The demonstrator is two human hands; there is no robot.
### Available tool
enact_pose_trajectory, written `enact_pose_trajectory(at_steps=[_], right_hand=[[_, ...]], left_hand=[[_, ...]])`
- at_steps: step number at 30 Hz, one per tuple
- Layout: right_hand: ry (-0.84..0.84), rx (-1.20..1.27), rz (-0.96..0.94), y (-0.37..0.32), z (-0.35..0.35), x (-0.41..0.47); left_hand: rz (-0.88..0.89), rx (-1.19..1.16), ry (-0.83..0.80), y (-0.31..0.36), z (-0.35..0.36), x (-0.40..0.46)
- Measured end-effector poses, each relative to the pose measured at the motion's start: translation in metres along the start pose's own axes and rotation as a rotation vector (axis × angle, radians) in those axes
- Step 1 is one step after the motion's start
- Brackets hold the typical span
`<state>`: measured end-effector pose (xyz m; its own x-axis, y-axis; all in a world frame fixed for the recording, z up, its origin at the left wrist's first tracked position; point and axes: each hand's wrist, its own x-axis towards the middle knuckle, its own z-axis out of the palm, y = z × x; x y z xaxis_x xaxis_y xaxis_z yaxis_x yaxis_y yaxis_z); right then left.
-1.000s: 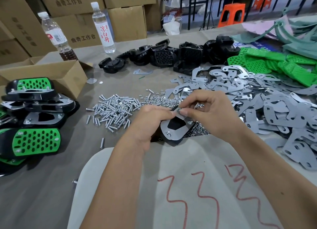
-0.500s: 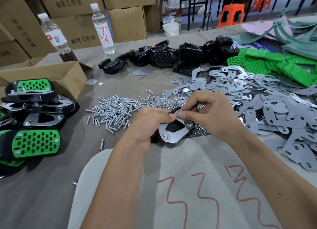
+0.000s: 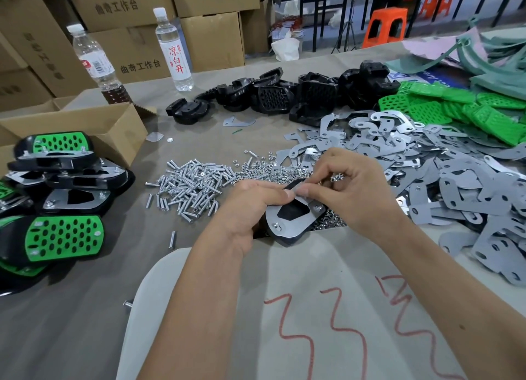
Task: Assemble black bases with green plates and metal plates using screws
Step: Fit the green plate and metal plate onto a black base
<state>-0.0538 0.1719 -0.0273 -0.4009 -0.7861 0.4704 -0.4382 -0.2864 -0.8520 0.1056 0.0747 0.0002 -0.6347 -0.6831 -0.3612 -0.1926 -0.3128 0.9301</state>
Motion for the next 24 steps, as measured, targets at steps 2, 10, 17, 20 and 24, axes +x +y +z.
enact_pose_trajectory(at_steps=[2,10,17,20,24], right_hand=[[-0.048,0.03,-0.012,0.0009,-0.0002,-0.0012],[-0.112,0.073,0.078,0.0078,-0.0078,0.0003],[-0.061,0.11,0.034,0.0052,-0.0015,0.0001],[-0.094,0.145,0.055,0.005,-0.0035,0.0007],[-0.137,0.162,0.076,0.0049,-0.0069,0.0016]], left_hand=[[-0.006,-0.004,-0.003,0.0001,-0.0003,0.0003],[-0.033,-0.04,0.015,0.0008,-0.0001,-0.0001],[-0.053,-0.059,0.037,0.0014,-0.0013,-0.0003],[-0.065,-0.08,0.05,0.0016,-0.0014,-0.0007],[-0.067,-0.085,0.042,0.0029,-0.0018,-0.0016]])
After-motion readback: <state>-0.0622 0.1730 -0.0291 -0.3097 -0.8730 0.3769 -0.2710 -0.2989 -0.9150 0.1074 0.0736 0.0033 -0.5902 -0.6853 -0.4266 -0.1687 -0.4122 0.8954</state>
